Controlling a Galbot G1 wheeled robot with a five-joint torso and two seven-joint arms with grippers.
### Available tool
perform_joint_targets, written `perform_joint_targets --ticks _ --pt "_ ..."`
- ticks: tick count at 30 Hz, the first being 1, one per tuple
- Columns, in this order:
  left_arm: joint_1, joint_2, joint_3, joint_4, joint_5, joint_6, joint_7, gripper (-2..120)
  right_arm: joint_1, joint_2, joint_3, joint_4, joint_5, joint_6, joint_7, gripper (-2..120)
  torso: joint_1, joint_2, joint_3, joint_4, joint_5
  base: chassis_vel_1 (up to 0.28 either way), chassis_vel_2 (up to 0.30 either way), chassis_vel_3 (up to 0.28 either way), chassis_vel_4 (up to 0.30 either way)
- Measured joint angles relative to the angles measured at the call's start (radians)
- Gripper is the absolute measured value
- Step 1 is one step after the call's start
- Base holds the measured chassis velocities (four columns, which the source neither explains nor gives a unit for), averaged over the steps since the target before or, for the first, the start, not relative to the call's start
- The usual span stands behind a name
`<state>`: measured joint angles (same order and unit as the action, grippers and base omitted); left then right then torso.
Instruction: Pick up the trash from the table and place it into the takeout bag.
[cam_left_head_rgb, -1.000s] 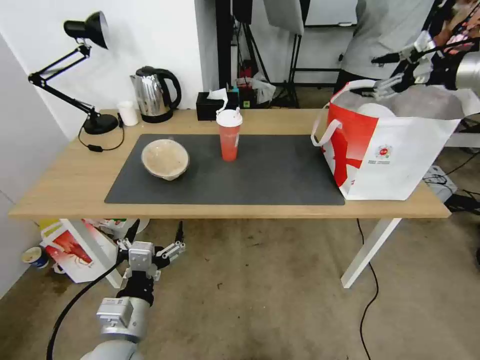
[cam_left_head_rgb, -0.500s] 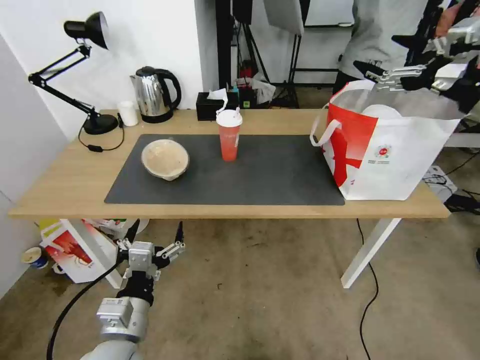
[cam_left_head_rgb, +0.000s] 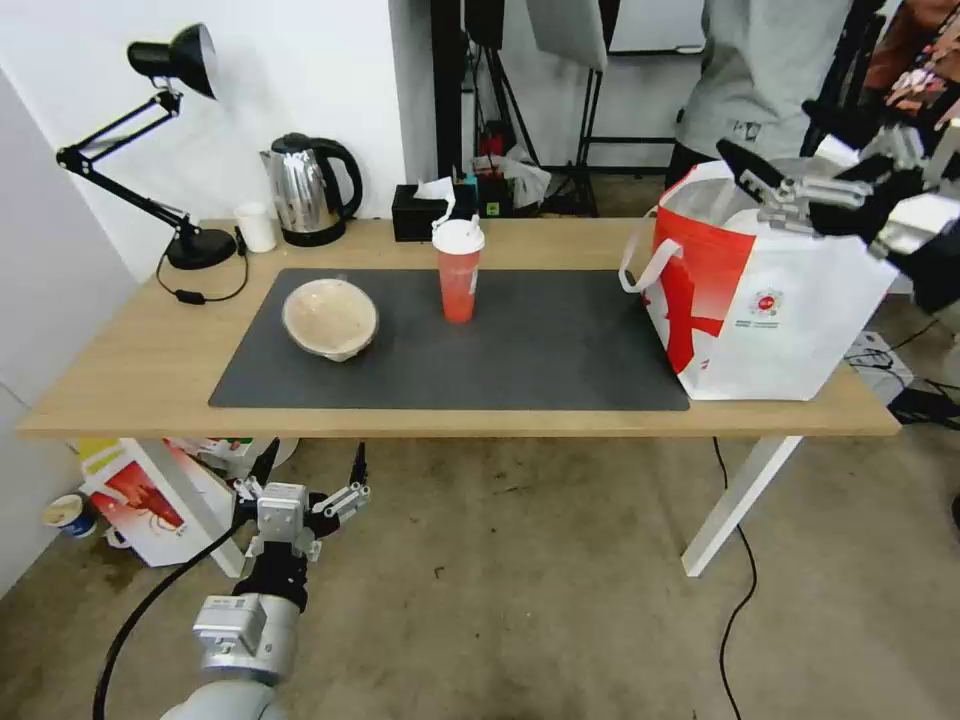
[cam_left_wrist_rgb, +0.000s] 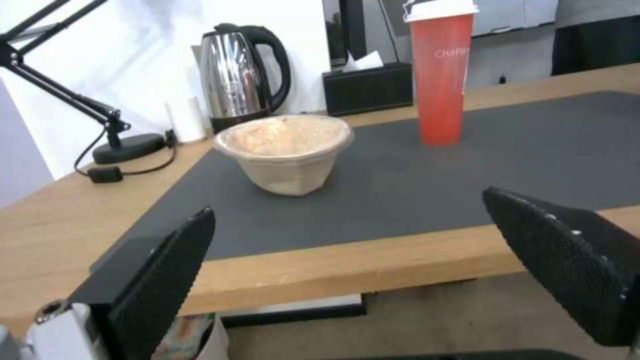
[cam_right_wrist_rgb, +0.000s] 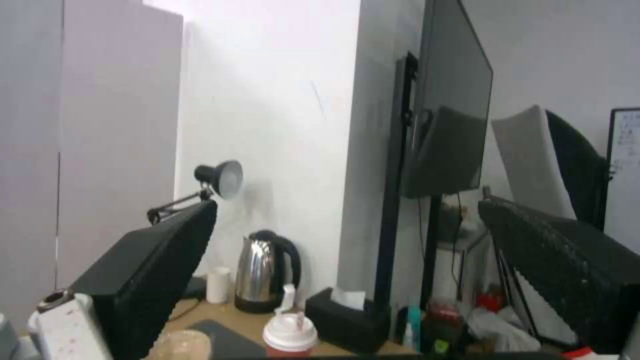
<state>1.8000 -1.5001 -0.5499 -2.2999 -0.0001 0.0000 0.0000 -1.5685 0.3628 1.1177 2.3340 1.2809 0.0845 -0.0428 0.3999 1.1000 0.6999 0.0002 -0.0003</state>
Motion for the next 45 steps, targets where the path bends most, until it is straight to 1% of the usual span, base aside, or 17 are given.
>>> perform_joint_targets --ticks 2,3,4,6,7,9,10,13,14,17,18,21,22,26,30,38,45 --pt "0.000 0.000 0.000 0.000 0.000 0.000 0.000 100 0.010 0.077 -0.042 0.026 -0.086 0.012 0.016 100 0.000 0.000 0.000 0.0000 0.0000 0.000 0.000 0.000 0.000" --pt "0.000 0.000 0.000 0.000 0.000 0.000 0.000 100 0.011 0.134 -0.064 0.043 -0.140 0.014 0.022 100 0.000 0.000 0.000 -0.0002 0.0004 0.000 0.000 0.000 0.000" --pt "0.000 0.000 0.000 0.000 0.000 0.000 0.000 100 0.011 0.134 -0.064 0.043 -0.140 0.014 0.022 100 0.000 0.000 0.000 -0.0002 0.0004 0.000 0.000 0.000 0.000" --pt "0.000 0.000 0.000 0.000 0.000 0.000 0.000 100 0.005 0.241 -0.096 0.067 -0.226 0.021 0.022 100 0.000 0.000 0.000 -0.0001 0.0001 0.000 0.000 0.000 0.000" --pt "0.000 0.000 0.000 0.000 0.000 0.000 0.000 100 0.005 0.241 -0.096 0.067 -0.226 0.021 0.022 100 0.000 0.000 0.000 -0.0001 0.0001 0.000 0.000 0.000 0.000" --pt "0.000 0.000 0.000 0.000 0.000 0.000 0.000 100 -0.005 0.351 -0.113 0.085 -0.290 0.028 0.015 100 0.000 0.000 0.000 -0.0004 0.0001 0.000 0.000 0.000 0.000" --pt "0.000 0.000 0.000 0.000 0.000 0.000 0.000 100 -0.005 0.351 -0.113 0.085 -0.290 0.028 0.015 100 0.000 0.000 0.000 -0.0004 0.0001 0.000 0.000 0.000 0.000" --pt "0.000 0.000 0.000 0.000 0.000 0.000 0.000 100 -0.018 0.520 -0.137 0.109 -0.421 0.049 0.014 100 0.000 0.000 0.000 0.0000 0.0000 0.000 0.000 0.000 0.000" --pt "0.000 0.000 0.000 0.000 0.000 0.000 0.000 100 -0.018 0.520 -0.137 0.109 -0.421 0.049 0.014 100 0.000 0.000 0.000 0.0000 0.0000 0.000 0.000 0.000 0.000" --pt "0.000 0.000 0.000 0.000 0.000 0.000 0.000 100 -0.039 0.676 -0.184 0.120 -0.558 0.085 0.015 100 0.000 0.000 0.000 -0.0004 -0.0001 0.000 0.000 0.000 0.000" --pt "0.000 0.000 0.000 0.000 0.000 0.000 0.000 100 -0.039 0.676 -0.184 0.120 -0.558 0.085 0.015 100 0.000 0.000 0.000 -0.0004 -0.0001 0.000 0.000 0.000 0.000" --pt "0.000 0.000 0.000 0.000 0.000 0.000 0.000 100 -0.052 0.797 -0.242 0.097 -0.665 0.129 0.017 100 0.000 0.000 0.000 -0.0002 0.0003 0.000 0.000 0.000 0.000" --pt "0.000 0.000 0.000 0.000 0.000 0.000 0.000 100 -0.052 0.797 -0.242 0.097 -0.665 0.129 0.017 100 0.000 0.000 0.000 -0.0002 0.0003 0.000 0.000 0.000 0.000" --pt "0.000 0.000 0.000 0.000 0.000 0.000 0.000 100 -0.086 0.887 -0.306 0.065 -0.763 0.177 0.018 100 0.000 0.000 0.000 -0.0002 0.0001 0.000 0.000 0.000 0.000" --pt "0.000 0.000 0.000 0.000 0.000 0.000 0.000 100 -0.123 0.928 -0.342 0.054 -0.828 0.211 0.029 100 0.000 0.000 0.000 -0.0002 0.0001 0.000 0.000 0.000 0.000" --pt "0.000 0.000 0.000 0.000 0.000 0.000 0.000 100 -0.172 0.971 -0.420 0.023 -0.944 0.324 0.071 100 0.000 0.000 0.000 -0.0001 0.0003 0.000 0.000 0.000 0.000" --pt "0.000 0.000 0.000 0.000 0.000 0.000 0.000 100 -0.213 1.000 -0.491 -0.020 -1.030 0.410 0.072 100 0.000 0.000 0.000 -0.0002 0.0002 0.000 0.000 0.000 0.000"
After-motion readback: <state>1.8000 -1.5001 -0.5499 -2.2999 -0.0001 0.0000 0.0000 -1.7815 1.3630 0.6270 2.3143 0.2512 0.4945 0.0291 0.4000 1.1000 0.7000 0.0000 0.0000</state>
